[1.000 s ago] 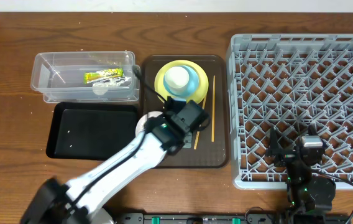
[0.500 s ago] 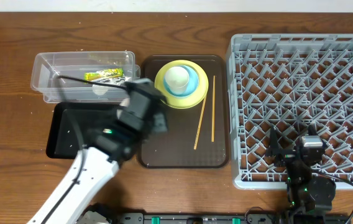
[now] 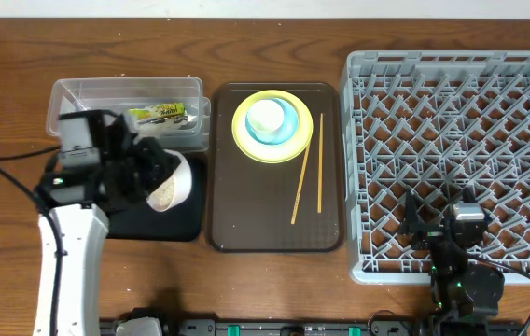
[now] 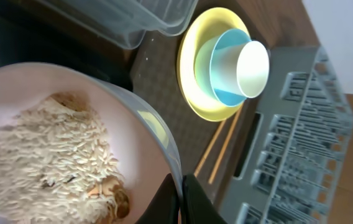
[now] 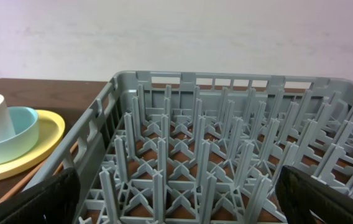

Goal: Sort waste into correct bins and load items into the dishwasher rack
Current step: 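Lift the bowl and carry it left over the black tray, then tilt the bowl with the left gripper to pour rice onto the black tray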

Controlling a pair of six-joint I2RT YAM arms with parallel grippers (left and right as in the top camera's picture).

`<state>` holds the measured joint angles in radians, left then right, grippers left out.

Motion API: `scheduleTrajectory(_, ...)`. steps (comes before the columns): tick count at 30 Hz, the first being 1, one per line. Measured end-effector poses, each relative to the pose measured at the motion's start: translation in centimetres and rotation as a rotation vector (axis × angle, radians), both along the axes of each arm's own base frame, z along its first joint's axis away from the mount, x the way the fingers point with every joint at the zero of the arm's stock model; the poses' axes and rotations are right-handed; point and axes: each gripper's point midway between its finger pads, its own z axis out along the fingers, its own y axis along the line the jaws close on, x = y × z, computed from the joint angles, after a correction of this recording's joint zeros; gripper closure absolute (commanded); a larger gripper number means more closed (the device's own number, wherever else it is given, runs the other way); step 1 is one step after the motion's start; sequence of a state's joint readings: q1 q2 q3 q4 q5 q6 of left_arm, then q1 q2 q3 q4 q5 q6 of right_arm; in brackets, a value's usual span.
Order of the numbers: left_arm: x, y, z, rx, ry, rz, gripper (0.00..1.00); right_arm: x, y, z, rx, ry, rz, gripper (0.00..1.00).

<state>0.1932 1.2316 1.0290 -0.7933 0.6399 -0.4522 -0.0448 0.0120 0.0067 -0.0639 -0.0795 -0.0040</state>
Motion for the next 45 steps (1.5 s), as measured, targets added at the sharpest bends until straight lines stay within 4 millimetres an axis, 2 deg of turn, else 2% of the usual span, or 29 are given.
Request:
scheduleTrajectory(14, 0.3, 3.0, 2.4, -0.215, -0.124, 0.002, 0.94, 0.0, 0.0, 0.0, 0.000, 0.000, 0.000, 0.01)
scheduleTrajectory(25, 0.2, 5.3, 3.7, -0.278, -0.189, 0.060, 0.94, 0.0, 0.0, 0.0, 0.000, 0.000, 0.000, 0.01)
scheduleTrajectory(35, -0.3, 6.2, 2.5, -0.239, -0.129, 0.110, 0.94, 0.0, 0.0, 0.0, 0.000, 0.000, 0.000, 0.01)
scheduleTrajectory(45, -0.5, 7.5, 1.2, -0.214, -0.030, 0.230, 0.94, 0.0, 0.0, 0.0, 0.000, 0.000, 0.000, 0.01)
